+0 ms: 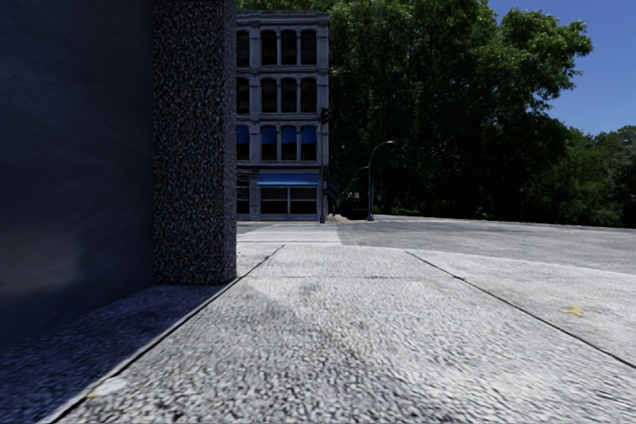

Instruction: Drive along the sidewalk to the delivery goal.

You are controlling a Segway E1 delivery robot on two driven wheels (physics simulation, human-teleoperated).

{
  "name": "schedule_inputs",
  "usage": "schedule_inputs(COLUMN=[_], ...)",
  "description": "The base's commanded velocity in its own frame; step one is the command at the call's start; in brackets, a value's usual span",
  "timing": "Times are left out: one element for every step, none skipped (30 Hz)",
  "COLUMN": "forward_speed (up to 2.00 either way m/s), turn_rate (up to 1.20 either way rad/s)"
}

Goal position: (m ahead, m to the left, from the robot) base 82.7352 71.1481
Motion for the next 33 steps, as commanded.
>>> schedule_inputs(forward_speed=[2.00,2.00,2.00,2.00,2.00,2.00,2.00,2.00,2.00,2.00,2.00,2.00,2.00,2.00,2.00,2.00,2.00,2.00,2.00,2.00,2.00,2.00,2.00,2.00,2.00,2.00,2.00,2.00,2.00,2.00,2.00,2.00,2.00], turn_rate=[0.00,0.00,0.00,0.00,0.00,0.00,0.00,0.00,0.00,0.00,0.00,0.00,0.00,0.00,0.00,0.00,0.00,0.00,0.00,0.00,0.00,0.00,0.00,0.00,0.00,0.00,0.00,0.00,0.00,0.00,0.00,0.00,0.00])
